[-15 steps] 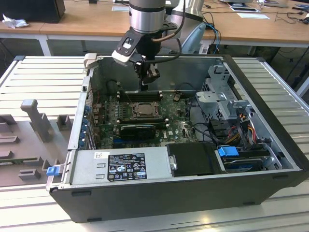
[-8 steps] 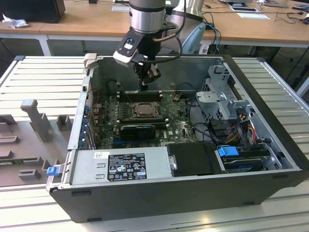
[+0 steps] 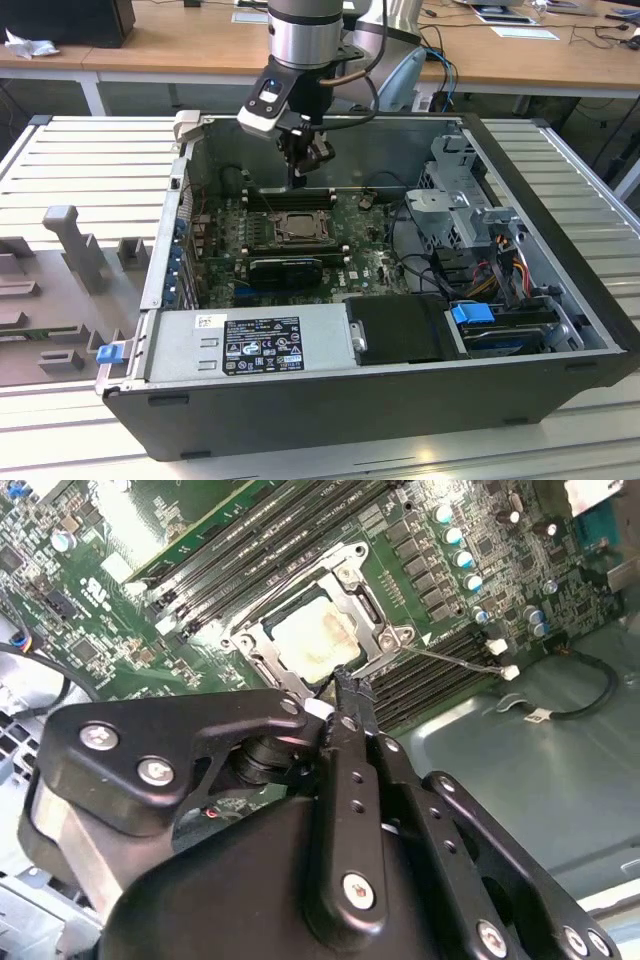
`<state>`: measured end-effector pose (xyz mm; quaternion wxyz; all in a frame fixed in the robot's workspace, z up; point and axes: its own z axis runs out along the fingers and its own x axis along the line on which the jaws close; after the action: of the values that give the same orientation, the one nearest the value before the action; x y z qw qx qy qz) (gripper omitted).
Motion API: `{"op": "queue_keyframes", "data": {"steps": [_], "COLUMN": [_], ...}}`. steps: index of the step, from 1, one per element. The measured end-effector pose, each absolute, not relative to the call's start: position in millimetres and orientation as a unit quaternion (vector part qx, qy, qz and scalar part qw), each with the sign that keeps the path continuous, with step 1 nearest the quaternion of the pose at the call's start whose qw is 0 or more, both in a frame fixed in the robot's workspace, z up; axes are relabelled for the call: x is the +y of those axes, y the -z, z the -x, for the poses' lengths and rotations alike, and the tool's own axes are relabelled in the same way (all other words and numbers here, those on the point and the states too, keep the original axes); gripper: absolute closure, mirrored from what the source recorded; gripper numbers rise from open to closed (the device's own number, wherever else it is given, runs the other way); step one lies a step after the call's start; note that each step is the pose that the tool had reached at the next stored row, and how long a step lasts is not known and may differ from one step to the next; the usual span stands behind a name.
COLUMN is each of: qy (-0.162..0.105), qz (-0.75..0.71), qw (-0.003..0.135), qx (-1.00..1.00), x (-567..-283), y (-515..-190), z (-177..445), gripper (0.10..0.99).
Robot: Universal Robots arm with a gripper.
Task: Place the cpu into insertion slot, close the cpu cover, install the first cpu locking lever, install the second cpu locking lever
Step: 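Install the first cpu locking lever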
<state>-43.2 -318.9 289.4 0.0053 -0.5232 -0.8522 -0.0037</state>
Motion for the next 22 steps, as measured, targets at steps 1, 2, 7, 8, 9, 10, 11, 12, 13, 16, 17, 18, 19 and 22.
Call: {"op": "queue_keyframes", "data": {"steps": [1, 2, 7, 8, 9, 10, 11, 12, 13, 16, 17, 18, 19, 22], "qy": [0.004, 0.004, 0.003, 0.003, 0.003, 0.003, 0.003, 0.003, 0.003, 0.003, 0.003, 0.003, 0.003, 0.002], "qz": [0.511, 0.505, 0.436, 0.429, 0.422, 0.412, 0.406, 0.399, 0.383, 0.353, 0.347, 0.342, 0.333, 0.301], "qw": [0.005, 0.005, 0.006, 0.006, 0.006, 0.006, 0.006, 0.006, 0.006, 0.006, 0.006, 0.006, 0.006, 0.006], "qx": [-0.859, -0.863, -0.900, -0.903, -0.907, -0.911, -0.914, -0.917, -0.924, -0.935, -0.938, -0.940, -0.943, -0.954], "x": [-318.9, -318.9, -318.9, -318.9, -318.9, -318.9, -318.9, -318.9, -319.0, -319.0, -319.0, -319.0, -319.0, -318.9], "y": [-289.4, -289.4, -289.3, -289.3, -289.3, -289.3, -289.3, -289.3, -289.2, -289.1, -289.2, -289.1, -289.1, -289.0], "z": [43.2, 43.2, 43.2, 43.2, 43.2, 43.2, 43.2, 43.2, 43.2, 43.2, 43.2, 43.2, 43.2, 43.2], "gripper": [0.980, 0.980, 0.980, 0.980, 0.980, 0.980, 0.980, 0.980, 0.980, 0.980, 0.980, 0.980, 0.980, 0.980]}}
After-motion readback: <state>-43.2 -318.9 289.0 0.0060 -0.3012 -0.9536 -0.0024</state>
